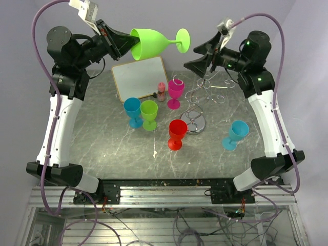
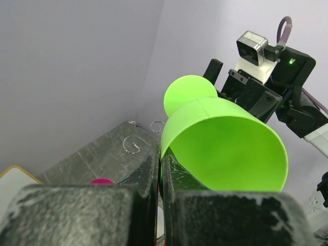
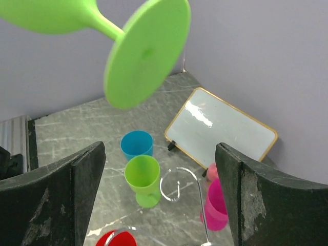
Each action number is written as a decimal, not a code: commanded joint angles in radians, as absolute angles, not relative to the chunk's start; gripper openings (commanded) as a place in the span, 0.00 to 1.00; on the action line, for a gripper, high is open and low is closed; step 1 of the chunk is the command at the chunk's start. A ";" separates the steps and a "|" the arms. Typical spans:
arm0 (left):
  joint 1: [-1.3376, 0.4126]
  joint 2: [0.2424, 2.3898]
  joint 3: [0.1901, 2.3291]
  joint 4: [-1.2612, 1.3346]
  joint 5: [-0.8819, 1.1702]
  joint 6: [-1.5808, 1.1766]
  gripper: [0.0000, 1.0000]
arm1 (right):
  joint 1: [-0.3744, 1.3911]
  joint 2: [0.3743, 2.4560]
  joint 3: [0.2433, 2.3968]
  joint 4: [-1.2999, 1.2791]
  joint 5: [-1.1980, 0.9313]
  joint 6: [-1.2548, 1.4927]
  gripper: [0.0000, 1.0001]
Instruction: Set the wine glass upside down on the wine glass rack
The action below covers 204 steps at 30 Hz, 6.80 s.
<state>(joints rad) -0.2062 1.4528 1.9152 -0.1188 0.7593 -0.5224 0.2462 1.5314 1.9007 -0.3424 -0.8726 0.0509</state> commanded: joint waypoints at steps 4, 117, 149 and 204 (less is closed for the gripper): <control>-0.228 1.462 1.936 -0.128 0.709 -0.452 0.07 | 0.321 1.602 2.027 -0.317 -0.729 0.076 0.83; -0.163 1.150 1.580 -0.580 0.457 0.267 0.95 | 0.232 1.711 1.910 -0.566 -0.115 -1.419 0.00; -0.160 1.150 1.584 -0.595 0.479 0.287 0.96 | 0.233 1.633 1.884 -0.644 -0.127 -1.389 0.00; -0.160 1.151 1.574 -0.596 0.492 0.298 0.96 | 0.243 1.538 1.636 -0.385 0.168 -1.228 0.00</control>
<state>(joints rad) -0.1669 1.1603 1.5875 -0.6159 0.4740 0.2821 0.2462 1.5246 1.6367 -0.4564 0.1421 -1.2480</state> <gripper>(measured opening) 0.963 0.023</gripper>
